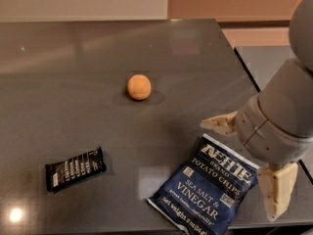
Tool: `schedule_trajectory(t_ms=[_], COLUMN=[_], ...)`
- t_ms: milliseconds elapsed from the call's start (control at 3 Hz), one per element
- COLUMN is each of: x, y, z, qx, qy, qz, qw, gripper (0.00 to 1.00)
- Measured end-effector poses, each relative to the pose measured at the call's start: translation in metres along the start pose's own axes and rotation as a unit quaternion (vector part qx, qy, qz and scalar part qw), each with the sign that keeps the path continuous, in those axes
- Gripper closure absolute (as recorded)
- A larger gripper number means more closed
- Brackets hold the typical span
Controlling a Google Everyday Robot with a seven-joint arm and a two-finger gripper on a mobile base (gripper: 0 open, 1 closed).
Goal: Move blue chip bag near orange
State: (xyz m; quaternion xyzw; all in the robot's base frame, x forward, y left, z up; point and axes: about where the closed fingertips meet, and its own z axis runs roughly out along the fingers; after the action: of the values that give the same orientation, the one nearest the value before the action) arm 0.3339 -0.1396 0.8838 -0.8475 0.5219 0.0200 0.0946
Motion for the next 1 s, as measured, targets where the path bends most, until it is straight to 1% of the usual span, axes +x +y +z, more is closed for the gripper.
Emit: schedule_trajectory(t_ms=[333, 667, 1000], x=[-0.007, -0.008, -0.005], y=[0.003, -0.005, -0.013], z=[0.013, 0.026, 0.04], qx=[-0.007, -0.003, -0.003], qy=[0.0, -0.003, -0.001], qz=[-0.05, -0.073, -0.083], qw=[0.9987, 0.9973, 0.9966], gripper=[0.0, 0.0, 0.0])
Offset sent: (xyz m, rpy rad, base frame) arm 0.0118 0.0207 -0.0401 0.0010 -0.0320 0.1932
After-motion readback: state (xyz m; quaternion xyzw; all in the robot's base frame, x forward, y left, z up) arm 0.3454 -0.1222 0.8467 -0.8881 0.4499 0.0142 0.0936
